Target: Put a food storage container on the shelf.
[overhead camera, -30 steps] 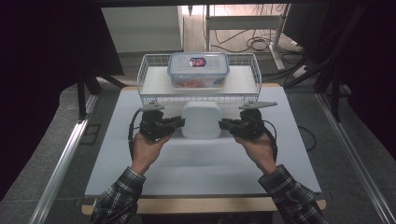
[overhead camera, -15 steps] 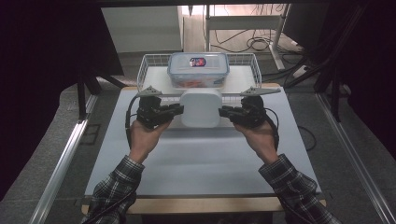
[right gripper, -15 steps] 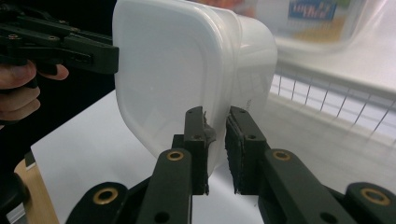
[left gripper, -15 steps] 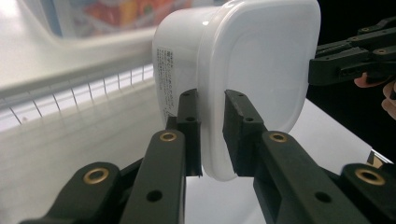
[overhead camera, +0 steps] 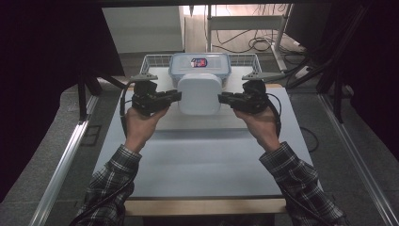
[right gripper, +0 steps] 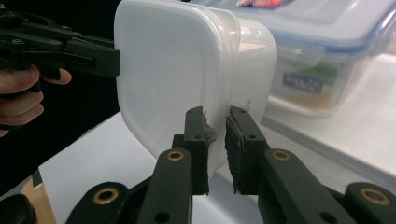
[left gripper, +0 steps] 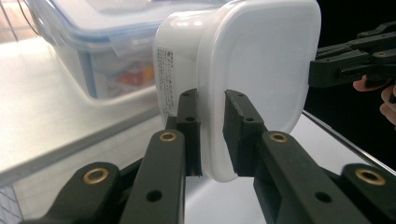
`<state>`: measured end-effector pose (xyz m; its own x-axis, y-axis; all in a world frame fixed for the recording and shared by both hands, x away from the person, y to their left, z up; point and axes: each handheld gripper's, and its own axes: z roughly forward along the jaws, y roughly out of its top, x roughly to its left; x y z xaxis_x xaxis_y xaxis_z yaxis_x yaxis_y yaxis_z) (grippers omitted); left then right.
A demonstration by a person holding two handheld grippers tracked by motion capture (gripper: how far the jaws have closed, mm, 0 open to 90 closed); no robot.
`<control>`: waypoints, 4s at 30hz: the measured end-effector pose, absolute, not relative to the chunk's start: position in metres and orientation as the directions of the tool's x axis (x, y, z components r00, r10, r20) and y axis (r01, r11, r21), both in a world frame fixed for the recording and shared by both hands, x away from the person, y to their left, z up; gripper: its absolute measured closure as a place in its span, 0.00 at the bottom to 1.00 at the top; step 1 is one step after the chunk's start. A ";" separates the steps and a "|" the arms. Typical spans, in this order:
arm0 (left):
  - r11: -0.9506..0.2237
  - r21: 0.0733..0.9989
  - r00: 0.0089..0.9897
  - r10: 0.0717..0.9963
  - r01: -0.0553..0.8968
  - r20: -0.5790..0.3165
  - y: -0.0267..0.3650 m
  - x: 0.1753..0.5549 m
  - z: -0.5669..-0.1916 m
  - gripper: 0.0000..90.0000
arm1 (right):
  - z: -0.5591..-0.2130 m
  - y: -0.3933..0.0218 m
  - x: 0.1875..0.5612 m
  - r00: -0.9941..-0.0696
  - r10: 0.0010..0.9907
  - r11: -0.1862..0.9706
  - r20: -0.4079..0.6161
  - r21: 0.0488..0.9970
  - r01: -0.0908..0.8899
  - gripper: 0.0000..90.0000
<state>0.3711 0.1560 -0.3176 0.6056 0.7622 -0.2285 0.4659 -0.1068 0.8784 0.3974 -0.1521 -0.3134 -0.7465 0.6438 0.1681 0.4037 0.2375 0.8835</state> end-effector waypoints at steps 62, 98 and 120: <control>-0.029 0.858 0.568 0.761 0.514 -0.314 0.158 0.465 -0.242 0.79 | -0.238 -0.135 0.478 -0.676 0.720 0.163 0.158 0.908 0.386 0.76; -0.044 0.843 0.541 0.784 0.537 -0.304 0.147 0.490 -0.245 0.55 | -0.238 -0.126 0.495 -0.639 0.753 0.161 0.159 0.896 0.413 0.66; -0.179 0.901 0.661 0.737 0.395 -0.143 0.142 0.444 -0.249 0.16 | -0.242 -0.134 0.476 -0.735 0.669 0.223 0.108 0.914 0.338 0.31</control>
